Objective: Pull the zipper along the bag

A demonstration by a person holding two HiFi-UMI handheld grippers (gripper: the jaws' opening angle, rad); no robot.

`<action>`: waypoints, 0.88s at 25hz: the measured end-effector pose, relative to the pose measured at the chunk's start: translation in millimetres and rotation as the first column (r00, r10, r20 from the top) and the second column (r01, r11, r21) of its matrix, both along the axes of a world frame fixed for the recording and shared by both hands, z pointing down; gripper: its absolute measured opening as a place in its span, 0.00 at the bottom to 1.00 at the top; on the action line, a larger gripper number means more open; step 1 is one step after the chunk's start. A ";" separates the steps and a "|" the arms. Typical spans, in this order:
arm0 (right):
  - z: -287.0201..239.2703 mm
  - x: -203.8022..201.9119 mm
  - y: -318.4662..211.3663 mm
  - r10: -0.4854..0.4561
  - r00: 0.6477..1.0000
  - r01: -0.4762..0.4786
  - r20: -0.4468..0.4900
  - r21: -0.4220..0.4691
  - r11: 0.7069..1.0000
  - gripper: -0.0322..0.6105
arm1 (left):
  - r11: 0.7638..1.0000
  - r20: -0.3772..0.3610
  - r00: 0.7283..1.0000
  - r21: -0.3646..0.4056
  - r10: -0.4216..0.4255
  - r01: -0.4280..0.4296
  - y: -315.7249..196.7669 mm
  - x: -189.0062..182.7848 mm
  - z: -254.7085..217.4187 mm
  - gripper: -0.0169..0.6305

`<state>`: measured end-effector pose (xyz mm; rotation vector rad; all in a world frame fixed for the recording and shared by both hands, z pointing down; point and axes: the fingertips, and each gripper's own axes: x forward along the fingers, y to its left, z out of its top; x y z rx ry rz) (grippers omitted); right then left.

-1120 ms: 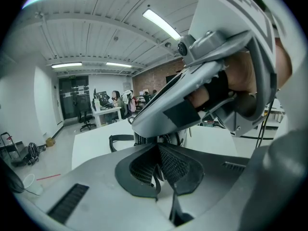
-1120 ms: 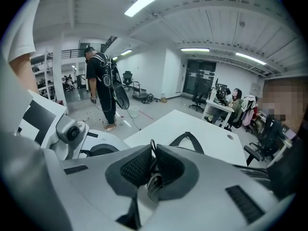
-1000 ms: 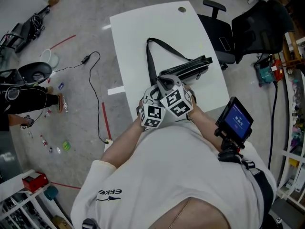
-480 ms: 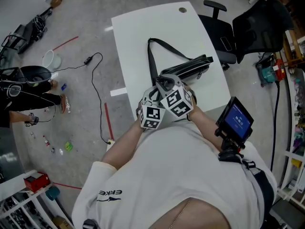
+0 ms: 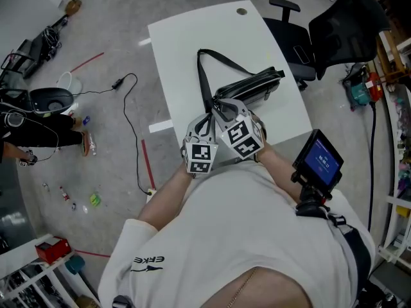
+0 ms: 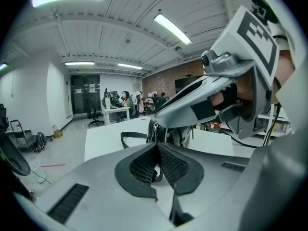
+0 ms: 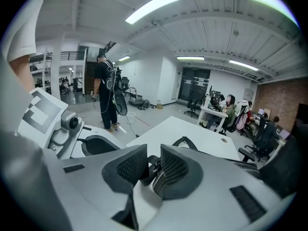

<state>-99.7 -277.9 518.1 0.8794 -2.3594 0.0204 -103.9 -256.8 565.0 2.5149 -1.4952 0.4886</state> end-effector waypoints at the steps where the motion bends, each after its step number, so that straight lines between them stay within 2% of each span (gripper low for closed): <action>1: -3.9 -3.0 7.8 0.012 1.000 -0.012 0.005 0.014 1.000 0.17 | 1.000 -0.002 1.000 0.016 -0.005 0.005 6.8 -6.7 -6.8 0.03; 5: -15.9 -7.8 27.0 0.062 0.998 -0.063 0.030 0.041 0.997 0.17 | 0.998 -0.028 0.999 0.050 -0.024 0.025 23.2 -24.5 -26.0 0.03; 10: -21.4 9.4 19.3 0.140 0.988 -0.143 0.065 0.044 0.989 0.16 | 0.998 -0.081 0.996 0.052 -0.041 0.045 12.1 -22.6 -39.5 0.03; 17: -25.4 40.6 6.8 0.253 0.959 -0.261 0.130 0.047 0.964 0.16 | 0.992 -0.149 0.986 0.093 -0.069 0.084 -2.7 -18.0 -56.3 0.03; 22: -36.9 59.2 24.7 0.263 0.948 -0.280 0.181 0.075 0.957 0.16 | 0.982 -0.177 0.977 0.120 -0.121 0.143 9.6 -15.6 -66.7 0.03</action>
